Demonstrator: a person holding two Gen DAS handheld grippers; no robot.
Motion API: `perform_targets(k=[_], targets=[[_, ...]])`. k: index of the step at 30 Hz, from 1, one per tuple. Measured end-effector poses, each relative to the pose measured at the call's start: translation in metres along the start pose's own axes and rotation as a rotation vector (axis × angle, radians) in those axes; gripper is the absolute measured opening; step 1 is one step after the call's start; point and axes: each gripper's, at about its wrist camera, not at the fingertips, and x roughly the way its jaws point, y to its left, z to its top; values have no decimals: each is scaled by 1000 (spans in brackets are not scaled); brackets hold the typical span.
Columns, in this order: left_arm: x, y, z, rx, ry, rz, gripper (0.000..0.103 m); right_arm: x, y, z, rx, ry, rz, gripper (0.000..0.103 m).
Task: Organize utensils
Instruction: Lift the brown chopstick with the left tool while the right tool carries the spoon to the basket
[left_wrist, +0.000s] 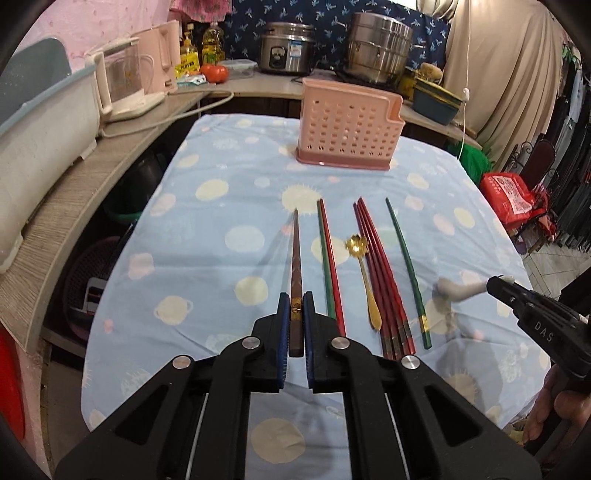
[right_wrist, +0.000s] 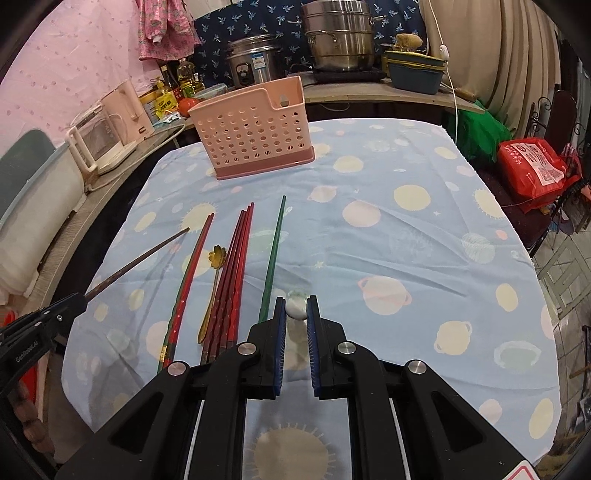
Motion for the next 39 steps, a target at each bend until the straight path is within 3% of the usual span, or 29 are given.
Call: perform_targets(k=[10,22,34,39], targets=[[-22,-2,34,9,-77,-11,7,-16,3,22,-6,-47,36,7],[-38,-6,105,46,-188,3,7,-25,3,70,-8,-113,80,7],[-63,-13,219,59,-367,25,7,-6,-8,170,11,-183,142,7],[-66,-20,274,42,-437,-11,7,19,-12,222,42,-184,199,7]])
